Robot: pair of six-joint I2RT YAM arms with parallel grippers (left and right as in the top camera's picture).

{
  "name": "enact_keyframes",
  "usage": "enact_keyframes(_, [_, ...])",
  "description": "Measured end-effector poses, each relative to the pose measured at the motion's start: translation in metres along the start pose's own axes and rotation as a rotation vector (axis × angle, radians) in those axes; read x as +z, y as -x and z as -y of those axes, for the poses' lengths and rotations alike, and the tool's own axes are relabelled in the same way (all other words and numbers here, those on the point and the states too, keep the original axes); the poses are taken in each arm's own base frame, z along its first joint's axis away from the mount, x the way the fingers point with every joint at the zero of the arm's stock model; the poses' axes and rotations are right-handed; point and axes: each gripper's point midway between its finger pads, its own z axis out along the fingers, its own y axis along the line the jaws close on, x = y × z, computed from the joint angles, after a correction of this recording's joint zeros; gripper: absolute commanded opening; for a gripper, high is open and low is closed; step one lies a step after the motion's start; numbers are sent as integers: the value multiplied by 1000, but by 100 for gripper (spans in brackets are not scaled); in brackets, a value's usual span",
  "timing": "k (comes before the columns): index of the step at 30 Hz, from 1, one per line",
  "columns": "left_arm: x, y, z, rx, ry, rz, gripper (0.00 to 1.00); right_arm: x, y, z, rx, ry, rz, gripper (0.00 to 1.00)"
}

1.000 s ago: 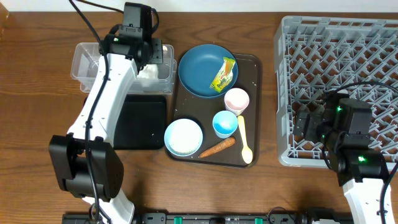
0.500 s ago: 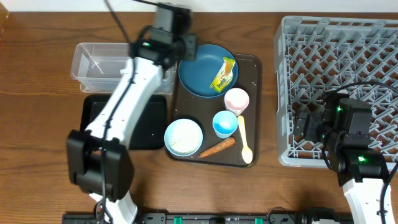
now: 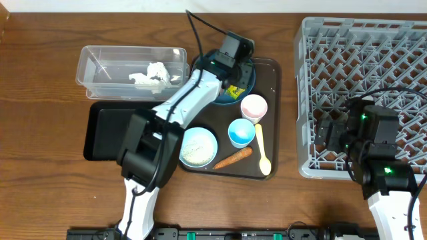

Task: Sort waste into correct bins and load items into the dishwasher rack
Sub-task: 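Grasp the yellow snack wrapper on the blue plate with the left gripper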

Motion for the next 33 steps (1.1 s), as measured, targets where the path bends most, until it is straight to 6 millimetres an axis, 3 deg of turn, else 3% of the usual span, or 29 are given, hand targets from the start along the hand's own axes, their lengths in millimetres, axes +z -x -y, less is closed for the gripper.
enact_keyframes(7, [5,-1,12,18,-14,6,53,0,-2,0,0,-1,-7,99])
enact_keyframes(28, [35,-24,4,15,9,-49,54,0,-3,0,0,-1,-11,99])
enact_keyframes(33, [35,-24,3,17,13,-49,44,0,-3,0,0,-1,-11,99])
